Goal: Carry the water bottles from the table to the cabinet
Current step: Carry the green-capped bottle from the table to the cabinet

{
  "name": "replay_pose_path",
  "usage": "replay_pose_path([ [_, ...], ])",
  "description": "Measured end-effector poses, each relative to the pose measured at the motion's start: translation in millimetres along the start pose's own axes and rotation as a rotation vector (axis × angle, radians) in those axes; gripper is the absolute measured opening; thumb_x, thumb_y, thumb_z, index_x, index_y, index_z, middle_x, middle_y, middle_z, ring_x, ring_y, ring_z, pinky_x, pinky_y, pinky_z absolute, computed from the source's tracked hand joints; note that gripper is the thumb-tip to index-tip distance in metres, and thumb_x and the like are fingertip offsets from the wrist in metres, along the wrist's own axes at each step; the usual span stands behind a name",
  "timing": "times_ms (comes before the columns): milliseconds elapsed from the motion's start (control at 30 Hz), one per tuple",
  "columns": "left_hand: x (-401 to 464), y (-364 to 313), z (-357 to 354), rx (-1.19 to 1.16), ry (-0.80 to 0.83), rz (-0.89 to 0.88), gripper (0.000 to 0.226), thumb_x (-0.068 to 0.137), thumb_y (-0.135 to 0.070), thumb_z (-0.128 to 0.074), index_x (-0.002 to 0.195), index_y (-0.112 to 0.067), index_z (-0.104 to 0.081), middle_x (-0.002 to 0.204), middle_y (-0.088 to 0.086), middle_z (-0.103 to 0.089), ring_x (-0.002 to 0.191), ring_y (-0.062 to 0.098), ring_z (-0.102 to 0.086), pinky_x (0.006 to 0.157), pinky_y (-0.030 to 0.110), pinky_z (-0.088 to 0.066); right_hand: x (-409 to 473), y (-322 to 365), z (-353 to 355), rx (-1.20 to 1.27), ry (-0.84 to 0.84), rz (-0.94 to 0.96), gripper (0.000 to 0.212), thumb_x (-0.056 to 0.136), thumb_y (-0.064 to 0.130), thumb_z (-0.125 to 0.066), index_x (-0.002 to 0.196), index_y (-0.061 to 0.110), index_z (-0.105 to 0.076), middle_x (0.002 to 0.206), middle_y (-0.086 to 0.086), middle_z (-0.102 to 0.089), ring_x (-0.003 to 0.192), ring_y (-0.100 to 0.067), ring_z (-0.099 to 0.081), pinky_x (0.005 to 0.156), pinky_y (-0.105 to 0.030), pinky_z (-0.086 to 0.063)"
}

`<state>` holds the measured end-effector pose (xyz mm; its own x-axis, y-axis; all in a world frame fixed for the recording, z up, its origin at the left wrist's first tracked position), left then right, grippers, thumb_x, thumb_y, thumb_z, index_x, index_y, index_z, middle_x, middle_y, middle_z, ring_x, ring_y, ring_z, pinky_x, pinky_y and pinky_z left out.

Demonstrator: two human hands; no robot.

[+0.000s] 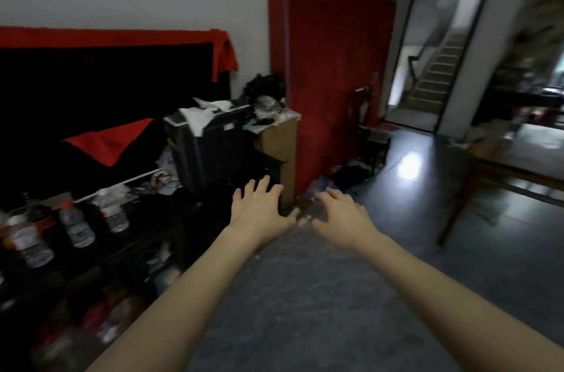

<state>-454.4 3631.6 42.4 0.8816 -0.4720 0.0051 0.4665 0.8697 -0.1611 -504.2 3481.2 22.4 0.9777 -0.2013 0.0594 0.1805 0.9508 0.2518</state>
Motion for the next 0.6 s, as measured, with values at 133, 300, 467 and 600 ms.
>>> replay_pose_path([
  [133, 31.1, -141.7, -15.8, -0.011, 0.028, -0.244, 0.083, 0.089, -0.064, -0.057, 0.158, -0.032, -0.024, 0.171, 0.002, -0.009, 0.157, 0.031, -0.009, 0.125, 0.053, -0.013, -48.6, -129.0, 48.8, -0.040, -0.081, -0.244, 0.067, 0.090, 0.047, -0.056, 0.150, 0.026, -0.034, 0.159, -0.003, -0.028, 0.142, -0.028, -0.032, 0.109, -0.048, -0.035],
  [300, 31.4, -312.2, -35.9, -0.026, 0.023, -0.503, 0.081, 0.087, -0.061, -0.060, 0.156, -0.033, -0.030, 0.170, 0.002, -0.013, 0.155, 0.028, -0.013, 0.125, 0.051, -0.016, -134.5, -276.9, 103.2, -0.060, -0.166, -0.518, 0.071, 0.088, 0.050, -0.056, 0.151, 0.026, -0.033, 0.160, -0.003, -0.026, 0.143, -0.029, -0.030, 0.111, -0.050, -0.033],
  [467, 23.8, -439.7, -62.4, -0.035, 0.069, -0.653, 0.076, 0.087, -0.057, -0.060, 0.154, -0.031, -0.034, 0.169, 0.003, -0.017, 0.154, 0.028, -0.017, 0.123, 0.049, -0.019, -213.6, -391.5, 140.0, -0.064, -0.209, -0.716, 0.071, 0.089, 0.049, -0.056, 0.152, 0.026, -0.032, 0.160, -0.002, -0.027, 0.143, -0.027, -0.031, 0.111, -0.051, -0.035],
  [600, 25.0, -511.6, -77.8, -0.028, 0.094, -0.746, 0.078, 0.089, -0.058, -0.058, 0.157, -0.031, -0.030, 0.170, 0.003, -0.013, 0.155, 0.028, -0.015, 0.123, 0.050, -0.018, -245.5, -452.5, 155.2, -0.044, -0.225, -0.801, 0.071, 0.091, 0.049, -0.055, 0.152, 0.024, -0.030, 0.160, -0.003, -0.026, 0.143, -0.028, -0.031, 0.110, -0.051, -0.034],
])
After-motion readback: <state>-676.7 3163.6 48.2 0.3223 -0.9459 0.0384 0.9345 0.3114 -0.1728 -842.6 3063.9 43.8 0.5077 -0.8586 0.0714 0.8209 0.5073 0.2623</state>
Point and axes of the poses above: each hand's wrist, its own x-axis towards the middle knuckle, its own z-axis out of the back of the hand, y = z × x, the point moved 9 cm from there along x, towards the middle knuckle
